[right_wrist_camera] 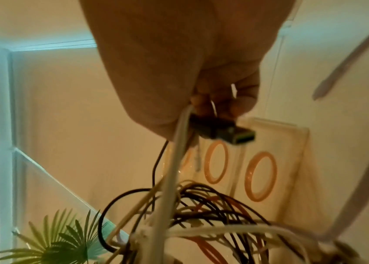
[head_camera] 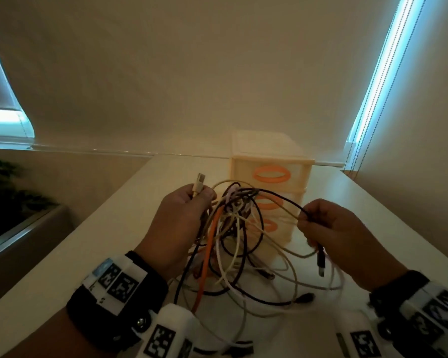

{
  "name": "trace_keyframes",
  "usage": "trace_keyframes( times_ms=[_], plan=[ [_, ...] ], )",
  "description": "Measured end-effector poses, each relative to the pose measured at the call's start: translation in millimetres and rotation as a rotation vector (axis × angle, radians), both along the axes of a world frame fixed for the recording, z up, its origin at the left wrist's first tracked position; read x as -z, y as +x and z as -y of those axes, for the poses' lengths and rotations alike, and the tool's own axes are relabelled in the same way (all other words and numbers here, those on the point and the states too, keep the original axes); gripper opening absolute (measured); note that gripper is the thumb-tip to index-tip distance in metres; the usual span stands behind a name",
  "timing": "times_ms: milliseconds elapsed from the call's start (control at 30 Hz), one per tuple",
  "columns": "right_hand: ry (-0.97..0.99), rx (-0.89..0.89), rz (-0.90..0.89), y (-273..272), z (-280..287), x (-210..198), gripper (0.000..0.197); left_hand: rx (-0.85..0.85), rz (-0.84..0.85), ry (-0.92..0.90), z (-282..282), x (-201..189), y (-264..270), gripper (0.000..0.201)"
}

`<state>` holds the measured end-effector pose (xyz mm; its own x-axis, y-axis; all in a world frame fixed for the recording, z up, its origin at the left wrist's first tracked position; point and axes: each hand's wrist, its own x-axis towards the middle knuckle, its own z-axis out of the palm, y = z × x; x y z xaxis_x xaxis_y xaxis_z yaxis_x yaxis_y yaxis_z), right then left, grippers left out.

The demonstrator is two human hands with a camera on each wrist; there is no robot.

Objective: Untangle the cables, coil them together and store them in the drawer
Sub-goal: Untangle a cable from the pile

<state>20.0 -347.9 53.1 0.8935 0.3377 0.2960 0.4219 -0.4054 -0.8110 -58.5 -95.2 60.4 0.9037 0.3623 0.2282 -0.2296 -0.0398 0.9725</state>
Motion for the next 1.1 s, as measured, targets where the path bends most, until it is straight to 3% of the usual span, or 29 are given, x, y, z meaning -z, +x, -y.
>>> trace_keyframes(
  times_ms=[67, 200, 333, 500, 600, 700, 800, 867, 967, 1033, 1100],
  plan=[
    [-0.108, -0.085, -0.046, -6, 6, -9, 0.012, 0.048, 0.015, 0.106, 4, -1, -3, 0.025],
    [0.103, -0.305, -0.110, -18, -7, -34, 0.034, 0.143, 0.041, 0.257, 8, 3, -5, 0.023],
    [-0.171, -0.209, 0.311, -15, -37, -42, 0.020, 0.087, 0.060, 0.315, 10, 1, -5, 0.024],
    [-0.239, -0.130, 0.373, -5, -42, -46, 0.004, -0.015, 0.106, 0.387, 11, 1, -5, 0.028],
    [-0.308, -0.106, 0.238, -2, -38, -48, 0.010, -0.060, 0.087, 0.373, 8, -1, -5, 0.031],
    [-0.285, -0.283, -0.061, -6, -36, -45, 0.006, -0.063, 0.045, 0.314, 3, -2, -3, 0.035],
    [-0.336, -0.263, 0.052, -7, -31, -43, 0.005, -0.032, 0.042, 0.356, 6, -5, -6, 0.030],
    [-0.273, -0.190, 0.167, -7, -27, -43, 0.010, -0.017, 0.051, 0.374, 6, -7, -7, 0.028],
    [0.022, -0.167, 0.193, -4, -25, -38, 0.022, 0.026, 0.036, 0.306, 4, -8, -7, 0.032],
    [0.228, -0.137, 0.086, 0, -26, -32, 0.027, 0.056, 0.073, 0.145, 1, -8, -6, 0.034],
    [0.291, -0.053, 0.001, 5, -25, -24, 0.027, 0.076, 0.119, -0.072, -3, -11, -5, 0.035]
  ],
)
